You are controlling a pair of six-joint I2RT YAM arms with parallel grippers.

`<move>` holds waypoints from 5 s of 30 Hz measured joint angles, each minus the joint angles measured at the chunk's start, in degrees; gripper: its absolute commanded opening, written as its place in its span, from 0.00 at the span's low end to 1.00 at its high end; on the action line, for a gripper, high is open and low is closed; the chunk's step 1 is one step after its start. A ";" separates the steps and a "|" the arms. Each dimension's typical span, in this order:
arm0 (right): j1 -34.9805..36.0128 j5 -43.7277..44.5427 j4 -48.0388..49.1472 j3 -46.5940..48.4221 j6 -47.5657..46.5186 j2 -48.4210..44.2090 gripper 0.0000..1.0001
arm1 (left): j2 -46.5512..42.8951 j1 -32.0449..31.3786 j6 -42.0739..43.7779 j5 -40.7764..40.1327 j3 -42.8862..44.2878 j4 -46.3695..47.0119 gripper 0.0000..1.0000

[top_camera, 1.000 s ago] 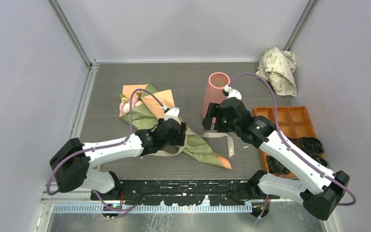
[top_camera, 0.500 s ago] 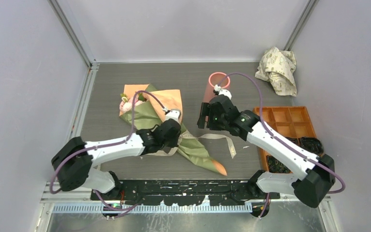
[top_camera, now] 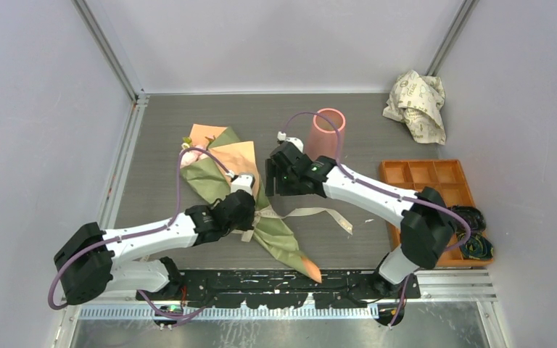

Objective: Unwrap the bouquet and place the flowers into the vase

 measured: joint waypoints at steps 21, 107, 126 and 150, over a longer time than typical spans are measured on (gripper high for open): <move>7.80 -1.20 0.81 2.05 2.80 12.33 0.30 | -1.88 0.63 1.05 -2.45 -0.22 -0.02 0.00; 0.33 8.11 -11.34 -12.90 5.29 -26.27 0.63 | 22.75 -12.17 15.32 -5.09 18.21 -6.78 0.07; 5.95 6.05 -7.98 -14.45 7.30 -20.57 0.65 | -4.39 -11.63 7.30 -13.75 8.76 -12.33 0.03; 7.98 15.17 -12.76 -15.04 12.46 -31.45 0.68 | 10.97 -11.56 20.94 3.69 8.07 2.58 0.62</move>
